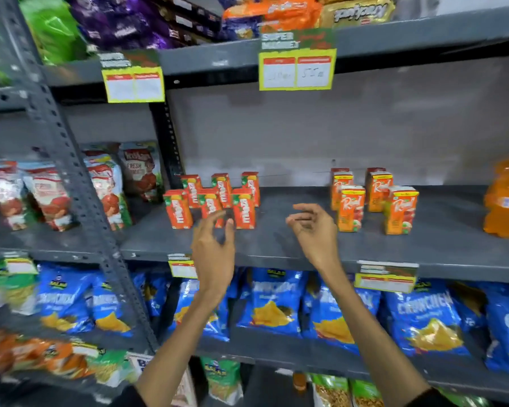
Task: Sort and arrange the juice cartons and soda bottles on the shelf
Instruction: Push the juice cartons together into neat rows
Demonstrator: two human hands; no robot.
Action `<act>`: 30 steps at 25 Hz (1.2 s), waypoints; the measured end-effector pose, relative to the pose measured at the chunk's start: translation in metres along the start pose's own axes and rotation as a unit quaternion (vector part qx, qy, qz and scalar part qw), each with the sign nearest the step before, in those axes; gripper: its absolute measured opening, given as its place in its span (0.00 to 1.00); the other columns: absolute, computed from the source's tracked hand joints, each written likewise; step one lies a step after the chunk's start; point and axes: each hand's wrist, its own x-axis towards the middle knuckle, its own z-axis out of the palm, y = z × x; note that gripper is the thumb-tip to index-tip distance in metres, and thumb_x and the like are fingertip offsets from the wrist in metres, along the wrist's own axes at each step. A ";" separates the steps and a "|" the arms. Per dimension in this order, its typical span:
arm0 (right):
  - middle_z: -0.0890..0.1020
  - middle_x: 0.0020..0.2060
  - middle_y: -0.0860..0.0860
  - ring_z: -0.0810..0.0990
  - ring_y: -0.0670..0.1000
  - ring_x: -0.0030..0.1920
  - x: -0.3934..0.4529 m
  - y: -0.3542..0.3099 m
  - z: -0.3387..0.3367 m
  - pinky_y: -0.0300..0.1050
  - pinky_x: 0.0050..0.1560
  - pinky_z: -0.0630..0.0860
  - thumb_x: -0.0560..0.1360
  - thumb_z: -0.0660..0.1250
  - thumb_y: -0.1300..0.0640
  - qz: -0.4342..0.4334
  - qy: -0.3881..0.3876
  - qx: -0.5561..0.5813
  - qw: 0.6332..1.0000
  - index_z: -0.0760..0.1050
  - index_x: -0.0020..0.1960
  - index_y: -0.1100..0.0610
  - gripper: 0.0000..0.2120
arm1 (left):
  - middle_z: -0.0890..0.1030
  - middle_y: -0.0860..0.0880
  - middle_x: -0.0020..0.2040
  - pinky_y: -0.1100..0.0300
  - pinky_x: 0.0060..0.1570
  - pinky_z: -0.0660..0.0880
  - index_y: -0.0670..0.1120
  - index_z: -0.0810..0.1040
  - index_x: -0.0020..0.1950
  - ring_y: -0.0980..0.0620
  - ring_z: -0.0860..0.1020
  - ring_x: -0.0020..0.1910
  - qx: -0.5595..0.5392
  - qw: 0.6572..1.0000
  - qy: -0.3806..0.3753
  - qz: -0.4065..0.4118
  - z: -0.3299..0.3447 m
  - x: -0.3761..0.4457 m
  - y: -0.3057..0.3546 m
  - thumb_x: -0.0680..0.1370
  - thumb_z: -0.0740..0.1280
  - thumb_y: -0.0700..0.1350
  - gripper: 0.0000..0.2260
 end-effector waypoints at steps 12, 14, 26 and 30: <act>0.74 0.61 0.65 0.72 0.66 0.64 0.014 0.009 0.145 0.59 0.64 0.70 0.68 0.76 0.52 0.060 -0.011 -0.309 0.949 0.66 0.64 0.67 0.33 | 0.82 0.41 0.60 0.43 0.60 0.76 0.41 0.68 0.68 0.38 0.80 0.59 0.104 0.972 -0.188 -0.099 -0.005 0.075 -0.066 0.72 0.76 0.55 0.32; 0.75 0.58 0.65 0.75 0.65 0.60 0.012 0.010 0.147 0.61 0.60 0.74 0.68 0.75 0.54 0.058 0.010 -0.296 0.953 0.66 0.61 0.67 0.29 | 0.82 0.42 0.59 0.42 0.65 0.73 0.41 0.71 0.66 0.39 0.79 0.61 0.159 0.968 -0.173 -0.088 -0.002 0.076 -0.068 0.73 0.74 0.57 0.29; 0.79 0.58 0.60 0.79 0.61 0.59 0.007 0.015 0.151 0.59 0.58 0.78 0.70 0.75 0.48 0.044 0.017 -0.332 0.942 0.68 0.63 0.60 0.29 | 0.81 0.47 0.56 0.37 0.68 0.64 0.44 0.73 0.63 0.43 0.76 0.61 0.220 0.960 -0.164 -0.050 -0.002 0.074 -0.072 0.77 0.70 0.56 0.21; 0.80 0.59 0.60 0.79 0.61 0.60 0.005 0.014 0.151 0.59 0.57 0.79 0.70 0.75 0.47 0.046 0.018 -0.338 0.940 0.67 0.64 0.60 0.30 | 0.81 0.47 0.55 0.36 0.68 0.65 0.44 0.74 0.61 0.43 0.77 0.61 0.214 0.962 -0.161 -0.053 -0.004 0.074 -0.071 0.77 0.70 0.56 0.20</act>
